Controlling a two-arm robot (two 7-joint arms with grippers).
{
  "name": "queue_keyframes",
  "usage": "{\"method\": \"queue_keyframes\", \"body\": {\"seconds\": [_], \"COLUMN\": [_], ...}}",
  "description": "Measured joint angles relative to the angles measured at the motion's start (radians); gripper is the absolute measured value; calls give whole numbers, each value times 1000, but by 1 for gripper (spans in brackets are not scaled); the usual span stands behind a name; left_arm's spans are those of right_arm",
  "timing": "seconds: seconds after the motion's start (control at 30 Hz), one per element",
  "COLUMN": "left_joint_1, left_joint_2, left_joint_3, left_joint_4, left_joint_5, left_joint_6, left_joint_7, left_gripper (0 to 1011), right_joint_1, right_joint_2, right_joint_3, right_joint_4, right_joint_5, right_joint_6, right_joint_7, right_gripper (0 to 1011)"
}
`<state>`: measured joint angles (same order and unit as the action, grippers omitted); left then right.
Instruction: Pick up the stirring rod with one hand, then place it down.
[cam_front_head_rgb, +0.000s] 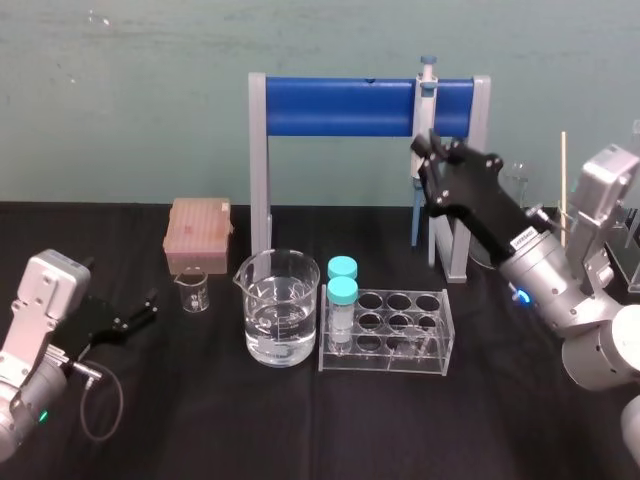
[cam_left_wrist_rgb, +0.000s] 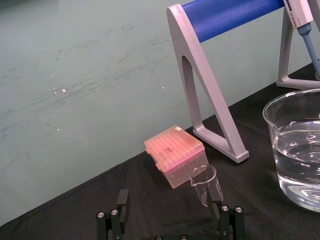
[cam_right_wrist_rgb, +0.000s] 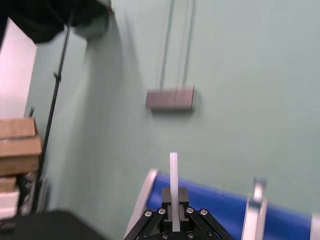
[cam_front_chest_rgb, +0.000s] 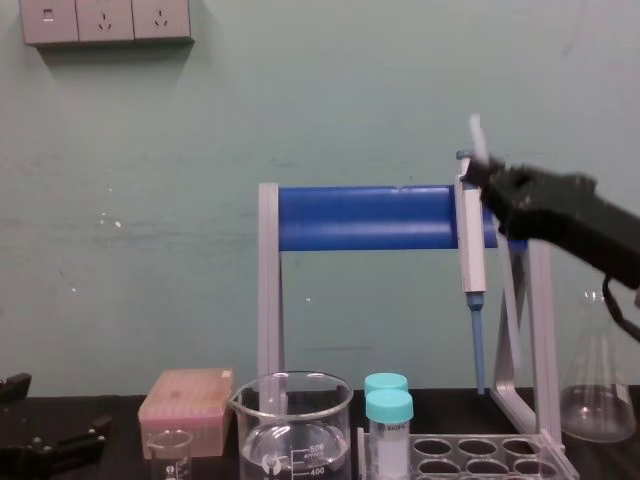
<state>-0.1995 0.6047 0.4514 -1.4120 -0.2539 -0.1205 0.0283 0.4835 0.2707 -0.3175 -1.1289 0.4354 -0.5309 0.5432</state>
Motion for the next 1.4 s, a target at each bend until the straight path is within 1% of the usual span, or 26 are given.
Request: {"method": "queue_keyframes", "body": {"seconds": [0.03,0.07,0.17,0.2,0.27,0.33,0.4,0.5,0.67,1.4], "left_joint_1": [0,0,0,0,0,0,0,0,0,0], "left_joint_2": [0,0,0,0,0,0,0,0,0,0], "left_joint_3": [0,0,0,0,0,0,0,0,0,0], "left_joint_4": [0,0,0,0,0,0,0,0,0,0], "left_joint_5": [0,0,0,0,0,0,0,0,0,0], "left_joint_6": [0,0,0,0,0,0,0,0,0,0], "left_joint_7": [0,0,0,0,0,0,0,0,0,0], "left_gripper": [1000,1000,1000,1000,1000,1000,1000,1000,1000,1000], "right_joint_1": [0,-1,-4,-5,-7,-10,-14,-22,-38,-34], "right_joint_2": [-4,-10,-18,-22,-24,-25,-25,-24,-23,-23], "right_joint_3": [3,10,18,22,25,26,29,33,44,40], "right_joint_4": [2,12,29,43,63,75,89,98,103,103], "right_joint_5": [-6,-14,-23,-22,-12,-5,3,6,2,1], "right_joint_6": [-24,-68,-125,-162,-200,-212,-220,-218,-180,-187], "right_joint_7": [0,1,9,25,54,70,90,98,94,95], "right_gripper": [69,69,69,69,69,69,69,69,69,69]}}
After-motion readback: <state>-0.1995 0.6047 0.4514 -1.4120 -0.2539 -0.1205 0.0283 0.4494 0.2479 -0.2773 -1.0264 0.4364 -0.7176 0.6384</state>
